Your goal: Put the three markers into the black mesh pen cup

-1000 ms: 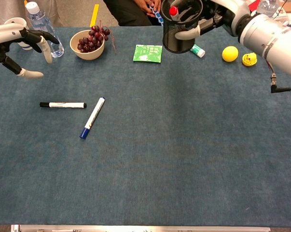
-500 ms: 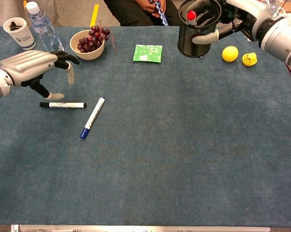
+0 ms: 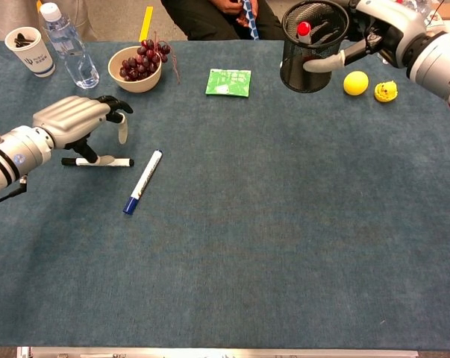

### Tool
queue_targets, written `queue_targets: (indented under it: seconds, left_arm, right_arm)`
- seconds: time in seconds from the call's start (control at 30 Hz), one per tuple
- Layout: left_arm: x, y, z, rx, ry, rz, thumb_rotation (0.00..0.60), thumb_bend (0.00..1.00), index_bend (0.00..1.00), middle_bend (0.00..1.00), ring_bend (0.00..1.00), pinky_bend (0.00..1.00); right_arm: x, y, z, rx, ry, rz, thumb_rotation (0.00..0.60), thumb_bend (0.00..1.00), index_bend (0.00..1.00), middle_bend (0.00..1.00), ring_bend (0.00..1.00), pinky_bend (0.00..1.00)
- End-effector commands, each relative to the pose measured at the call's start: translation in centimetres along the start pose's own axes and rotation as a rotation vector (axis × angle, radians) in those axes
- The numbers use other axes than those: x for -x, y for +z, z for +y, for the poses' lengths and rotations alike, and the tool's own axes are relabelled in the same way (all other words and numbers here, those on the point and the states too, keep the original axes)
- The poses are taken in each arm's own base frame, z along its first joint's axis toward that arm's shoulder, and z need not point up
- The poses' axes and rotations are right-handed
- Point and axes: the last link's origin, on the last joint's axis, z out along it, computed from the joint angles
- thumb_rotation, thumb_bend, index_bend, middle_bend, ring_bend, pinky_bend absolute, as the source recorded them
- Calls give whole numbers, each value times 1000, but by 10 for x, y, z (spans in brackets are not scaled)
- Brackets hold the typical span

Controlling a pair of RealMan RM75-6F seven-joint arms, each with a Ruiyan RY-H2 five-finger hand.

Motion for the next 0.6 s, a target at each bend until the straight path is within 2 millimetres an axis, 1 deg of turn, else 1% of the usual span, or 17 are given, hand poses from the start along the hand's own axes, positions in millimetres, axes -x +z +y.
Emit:
queue_targets:
  seconds: [0.03,0.3,0.6]
  left_arm:
    - [5,2,-1,-17,-5,-9,600,237,474,139,94,219]
    - [13,4,-2,-42,8,-50,600,237,476,138,94,219]
    - [16,8,0,-53,12,-69,600,237,496,137,93,206]
  right_arm:
    - [0,0,1,3,1,-3,600,365,519,451,343,294]
    - [2,1,4,6,9,-8,600,364,519,451,343,294]
    - [1,1,6,7,14,-7,600,364,519,451,343,294]
